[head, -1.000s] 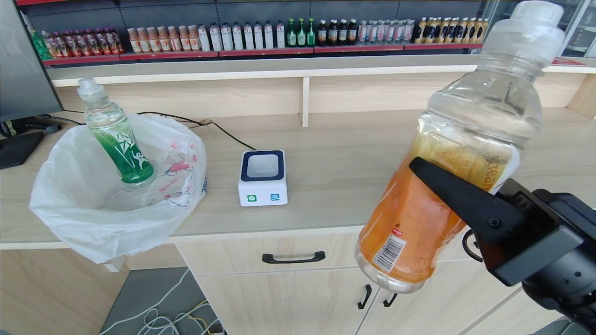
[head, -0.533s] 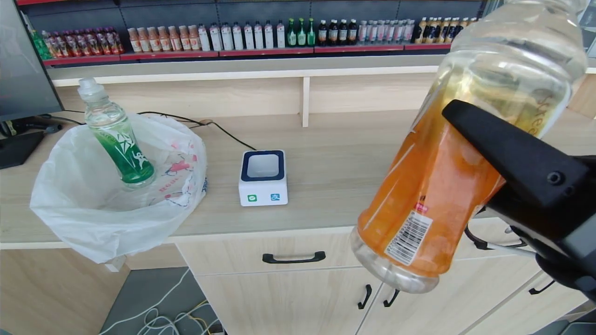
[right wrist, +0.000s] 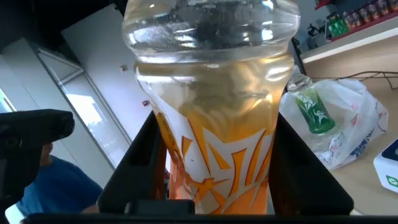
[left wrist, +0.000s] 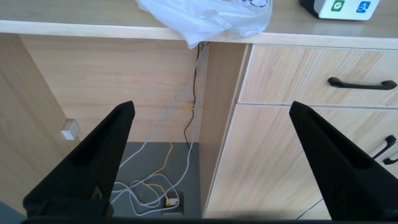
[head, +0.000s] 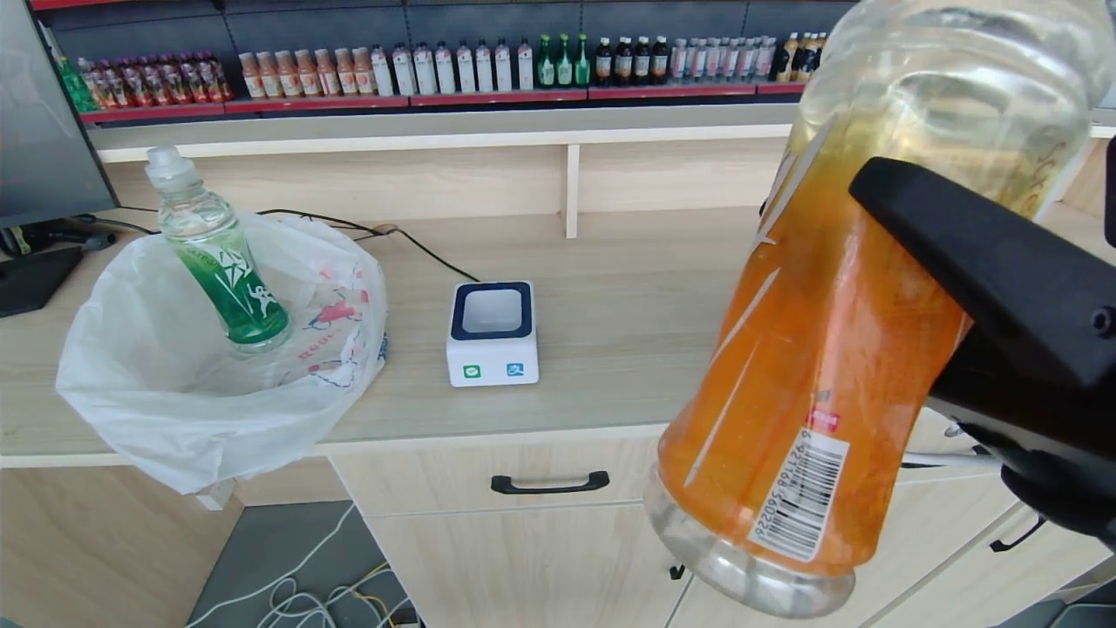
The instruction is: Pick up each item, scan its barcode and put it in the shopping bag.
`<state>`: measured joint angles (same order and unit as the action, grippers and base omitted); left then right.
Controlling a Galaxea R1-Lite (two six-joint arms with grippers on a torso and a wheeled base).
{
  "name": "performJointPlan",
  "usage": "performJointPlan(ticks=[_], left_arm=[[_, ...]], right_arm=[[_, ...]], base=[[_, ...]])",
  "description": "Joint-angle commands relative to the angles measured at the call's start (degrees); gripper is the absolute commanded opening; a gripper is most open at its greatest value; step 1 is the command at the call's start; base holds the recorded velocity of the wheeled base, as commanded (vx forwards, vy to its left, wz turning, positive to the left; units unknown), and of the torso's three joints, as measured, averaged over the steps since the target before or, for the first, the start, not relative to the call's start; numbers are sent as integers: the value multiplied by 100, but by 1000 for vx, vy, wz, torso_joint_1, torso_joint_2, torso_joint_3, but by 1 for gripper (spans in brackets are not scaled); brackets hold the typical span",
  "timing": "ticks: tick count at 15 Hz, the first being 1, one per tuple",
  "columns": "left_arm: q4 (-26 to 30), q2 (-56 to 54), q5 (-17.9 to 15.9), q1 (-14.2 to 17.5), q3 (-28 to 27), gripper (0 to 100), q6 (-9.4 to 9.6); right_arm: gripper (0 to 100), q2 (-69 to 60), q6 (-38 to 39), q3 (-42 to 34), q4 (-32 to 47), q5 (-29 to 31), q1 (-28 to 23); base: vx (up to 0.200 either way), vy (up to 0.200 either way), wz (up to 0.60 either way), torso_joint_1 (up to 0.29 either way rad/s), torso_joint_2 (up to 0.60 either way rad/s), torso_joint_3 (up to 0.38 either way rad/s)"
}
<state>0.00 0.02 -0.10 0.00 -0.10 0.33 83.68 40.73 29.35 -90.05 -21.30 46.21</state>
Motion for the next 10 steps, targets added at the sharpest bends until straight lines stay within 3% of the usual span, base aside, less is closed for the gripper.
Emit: performJointPlan(ticks=[1, 10], left_arm=[[0, -2, 1, 0, 1, 100, 2], [0, -2, 1, 0, 1, 100, 2]], right_arm=[[0, 140, 93, 185, 5, -24, 2], [0, 140, 489, 422, 5, -243, 10]], base=[[0, 0, 0, 0, 0, 0], [0, 0, 0, 0, 0, 0]])
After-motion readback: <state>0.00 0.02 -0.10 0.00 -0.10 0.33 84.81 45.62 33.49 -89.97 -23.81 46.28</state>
